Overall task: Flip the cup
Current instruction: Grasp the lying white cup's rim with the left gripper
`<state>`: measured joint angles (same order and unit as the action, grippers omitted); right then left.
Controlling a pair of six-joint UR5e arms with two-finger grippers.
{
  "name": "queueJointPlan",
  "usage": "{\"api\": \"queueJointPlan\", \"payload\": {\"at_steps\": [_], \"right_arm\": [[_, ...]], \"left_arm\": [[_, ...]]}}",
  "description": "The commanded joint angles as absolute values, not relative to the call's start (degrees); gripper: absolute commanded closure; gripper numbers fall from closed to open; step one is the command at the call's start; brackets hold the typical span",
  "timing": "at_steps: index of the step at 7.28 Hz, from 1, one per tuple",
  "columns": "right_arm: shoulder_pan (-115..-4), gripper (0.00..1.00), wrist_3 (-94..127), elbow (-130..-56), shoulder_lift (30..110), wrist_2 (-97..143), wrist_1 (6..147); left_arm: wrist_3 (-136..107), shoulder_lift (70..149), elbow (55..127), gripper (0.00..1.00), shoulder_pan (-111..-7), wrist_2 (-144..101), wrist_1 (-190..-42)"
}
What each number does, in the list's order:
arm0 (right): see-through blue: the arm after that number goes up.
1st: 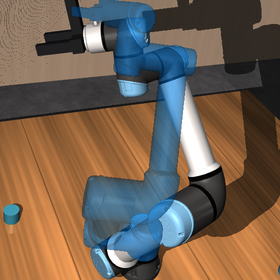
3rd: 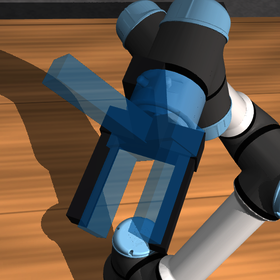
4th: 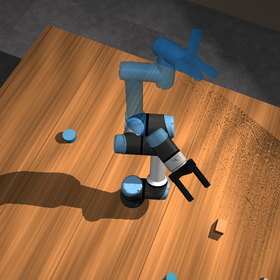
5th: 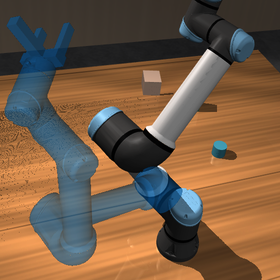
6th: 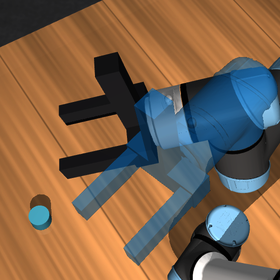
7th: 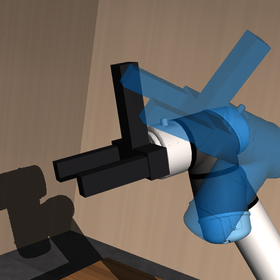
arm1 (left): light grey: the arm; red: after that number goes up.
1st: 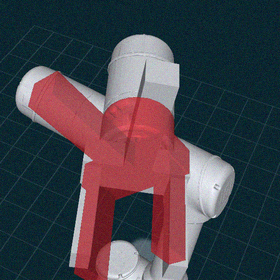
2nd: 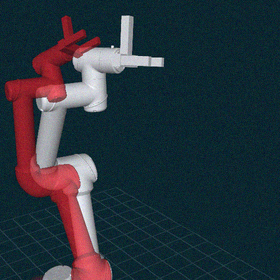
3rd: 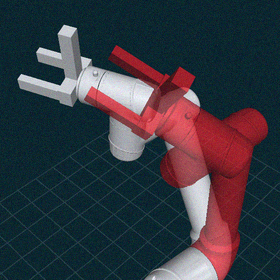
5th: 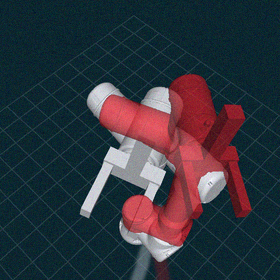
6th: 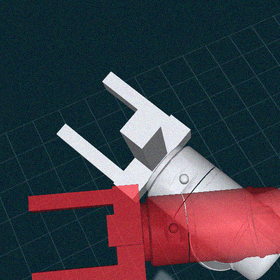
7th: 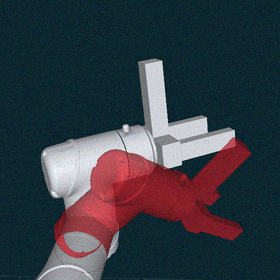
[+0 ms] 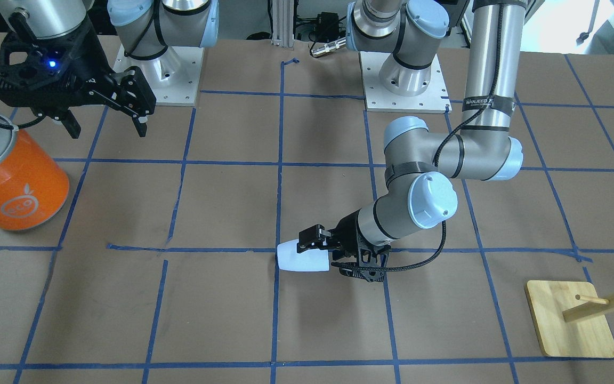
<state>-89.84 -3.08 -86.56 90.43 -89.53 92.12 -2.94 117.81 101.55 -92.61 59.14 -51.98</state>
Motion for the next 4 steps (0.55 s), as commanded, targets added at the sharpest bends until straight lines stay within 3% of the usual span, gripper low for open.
{"api": "queueJointPlan", "payload": {"at_steps": [1,2,4], "right_arm": [[-89.82,0.0,-3.08,-86.49,90.44,-89.56,92.11],[-89.82,0.0,-3.08,-86.57,90.44,-89.56,92.02],[-89.91,0.0,-3.08,-86.57,90.44,-89.65,92.02]], "left_arm": [[-3.34,118.3,101.51,0.43,-92.72,58.45,-52.03],[-4.47,118.3,101.34,0.99,-92.72,57.58,-52.55],[-12.26,118.21,100.9,1.0,-92.72,56.95,-51.95]]}}
